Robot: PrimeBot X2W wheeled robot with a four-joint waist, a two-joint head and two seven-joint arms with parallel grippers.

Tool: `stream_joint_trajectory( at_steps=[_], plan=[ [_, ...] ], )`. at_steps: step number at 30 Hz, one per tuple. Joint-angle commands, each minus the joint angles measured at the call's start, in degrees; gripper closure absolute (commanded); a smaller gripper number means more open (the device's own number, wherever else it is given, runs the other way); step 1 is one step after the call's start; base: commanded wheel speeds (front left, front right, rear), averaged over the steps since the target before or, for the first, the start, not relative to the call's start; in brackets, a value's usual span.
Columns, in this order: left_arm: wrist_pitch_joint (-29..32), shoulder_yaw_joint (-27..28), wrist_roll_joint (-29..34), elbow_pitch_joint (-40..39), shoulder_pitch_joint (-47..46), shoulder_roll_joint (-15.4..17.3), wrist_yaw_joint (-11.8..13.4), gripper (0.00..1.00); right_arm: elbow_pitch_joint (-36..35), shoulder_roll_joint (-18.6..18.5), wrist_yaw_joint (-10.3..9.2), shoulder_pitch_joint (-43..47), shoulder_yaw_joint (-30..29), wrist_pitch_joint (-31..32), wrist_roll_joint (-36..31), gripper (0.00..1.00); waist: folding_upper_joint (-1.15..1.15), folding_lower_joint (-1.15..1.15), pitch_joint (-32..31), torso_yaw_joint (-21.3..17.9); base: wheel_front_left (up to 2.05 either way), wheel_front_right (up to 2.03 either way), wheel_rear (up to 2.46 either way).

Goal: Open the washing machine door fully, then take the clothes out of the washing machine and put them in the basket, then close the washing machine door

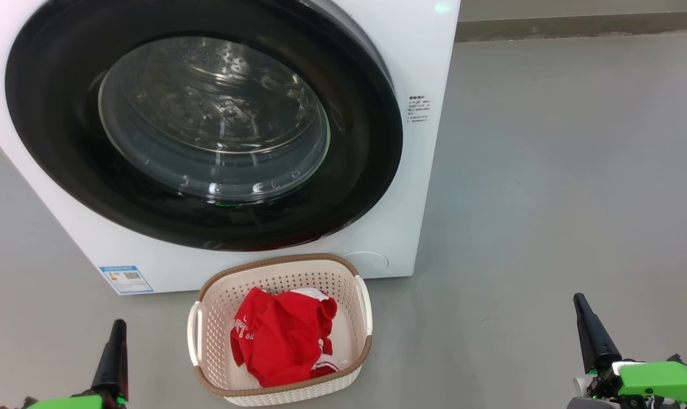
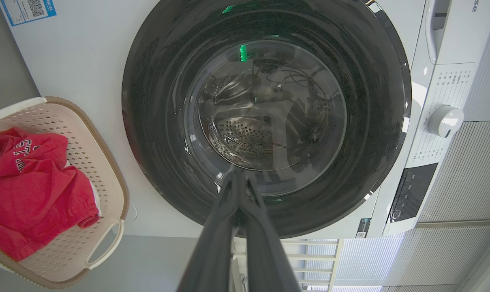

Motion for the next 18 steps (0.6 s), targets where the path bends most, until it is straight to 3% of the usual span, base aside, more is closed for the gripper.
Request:
stream_joint_trajectory(
  at_steps=[1, 18],
  plan=[
    [0.29, 1.91, -0.16, -1.52, -2.18, 0.92, -0.19, 1.00, -1.72, -0.05, -0.06, -2.33, 1.19, 0.25, 0.09, 1.00, 0.00, 0.00, 0.00, 0.00, 0.00, 0.00, 0.00],
    [0.27, 1.90, -0.17, -1.53, -2.17, 0.92, -0.19, 1.00, -1.72, 0.02, -0.06, -2.34, 1.10, 0.32, 0.02, 1.00, 0.00, 0.00, 0.00, 0.00, 0.00, 0.00, 0.00]
  ],
)
